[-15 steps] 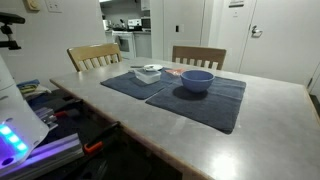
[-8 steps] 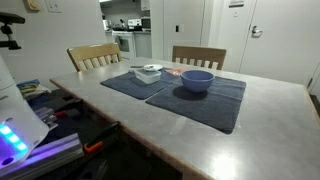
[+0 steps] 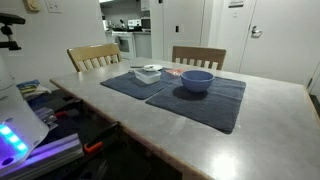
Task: Pour the contents of the bowl into the tupperware
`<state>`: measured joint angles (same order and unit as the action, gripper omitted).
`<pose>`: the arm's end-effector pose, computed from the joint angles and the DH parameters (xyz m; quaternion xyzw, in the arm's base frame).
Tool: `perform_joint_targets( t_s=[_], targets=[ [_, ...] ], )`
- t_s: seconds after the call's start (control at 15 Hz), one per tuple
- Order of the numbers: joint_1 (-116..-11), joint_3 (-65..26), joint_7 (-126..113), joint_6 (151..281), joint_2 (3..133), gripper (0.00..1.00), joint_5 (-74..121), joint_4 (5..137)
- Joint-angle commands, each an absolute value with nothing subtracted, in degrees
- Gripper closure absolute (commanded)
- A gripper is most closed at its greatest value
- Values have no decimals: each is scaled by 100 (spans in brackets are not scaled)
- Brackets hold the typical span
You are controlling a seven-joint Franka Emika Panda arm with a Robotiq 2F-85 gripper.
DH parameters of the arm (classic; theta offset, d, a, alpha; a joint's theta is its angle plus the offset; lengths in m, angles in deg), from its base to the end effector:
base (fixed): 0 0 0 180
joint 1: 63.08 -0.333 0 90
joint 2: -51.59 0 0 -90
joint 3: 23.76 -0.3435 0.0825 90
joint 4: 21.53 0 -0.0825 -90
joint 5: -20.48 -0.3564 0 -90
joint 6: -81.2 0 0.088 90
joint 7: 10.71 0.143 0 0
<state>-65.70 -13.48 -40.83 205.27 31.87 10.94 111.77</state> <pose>0.4321 -0.0517 0.4917 -0.9786 -0.1557 -0.1155 0.0694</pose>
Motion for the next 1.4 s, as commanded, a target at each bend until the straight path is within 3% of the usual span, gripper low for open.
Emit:
perform_joint_targets(
  t_s=[0.0, 1.33],
  targets=[
    [-6512, -1089, -4661, 20789, 2993, 0, 764, 11559],
    [-5624, -549, -4130, 20941, 3870, 0, 1440, 11469]
  ],
)
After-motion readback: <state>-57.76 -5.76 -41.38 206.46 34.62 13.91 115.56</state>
